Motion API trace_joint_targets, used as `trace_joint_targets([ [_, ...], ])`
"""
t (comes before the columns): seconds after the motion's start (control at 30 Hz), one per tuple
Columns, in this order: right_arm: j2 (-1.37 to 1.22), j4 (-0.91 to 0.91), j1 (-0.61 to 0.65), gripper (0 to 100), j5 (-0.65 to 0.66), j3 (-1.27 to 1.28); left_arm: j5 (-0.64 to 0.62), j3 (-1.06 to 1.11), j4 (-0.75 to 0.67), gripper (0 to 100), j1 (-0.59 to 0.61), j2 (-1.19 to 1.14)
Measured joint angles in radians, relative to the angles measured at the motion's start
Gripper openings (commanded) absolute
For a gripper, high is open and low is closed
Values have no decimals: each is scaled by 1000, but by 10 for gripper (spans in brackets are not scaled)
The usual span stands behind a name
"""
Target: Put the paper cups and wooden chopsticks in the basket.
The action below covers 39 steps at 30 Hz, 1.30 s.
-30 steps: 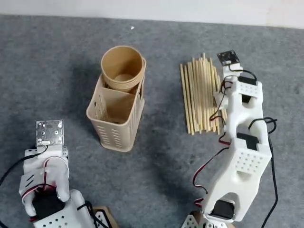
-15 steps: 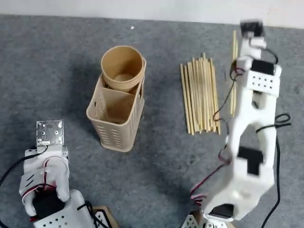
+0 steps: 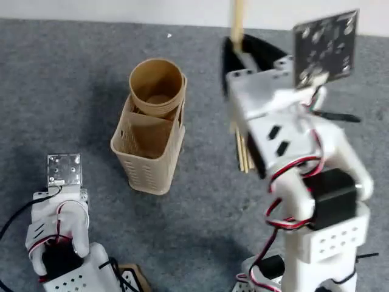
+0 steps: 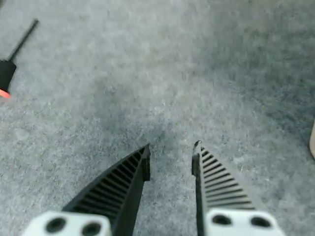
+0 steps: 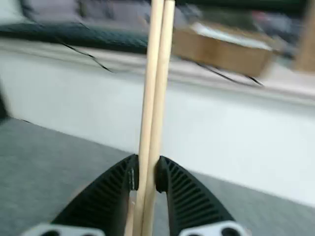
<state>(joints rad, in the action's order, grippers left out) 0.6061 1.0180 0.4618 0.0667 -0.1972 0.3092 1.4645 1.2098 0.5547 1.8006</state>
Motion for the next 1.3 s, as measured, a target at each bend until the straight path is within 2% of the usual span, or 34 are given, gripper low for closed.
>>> trace_joint_targets([
  [0.2, 9, -310, 157, 5, -6, 281, 0, 3, 0, 171, 0, 0],
  [0.43, 8, -520, 172, 5, -114, 514, 0, 21, -28, 171, 0, 0],
  [0.8, 8, -608, 216, 5, -161, 620, 0, 31, -49, 171, 0, 0],
  [1.07, 8, -551, 245, 5, -161, 459, 0, 35, -49, 171, -38, 0],
  [1.3, -71, -549, 245, 5, -161, 459, 0, 35, -49, 171, -43, 0],
])
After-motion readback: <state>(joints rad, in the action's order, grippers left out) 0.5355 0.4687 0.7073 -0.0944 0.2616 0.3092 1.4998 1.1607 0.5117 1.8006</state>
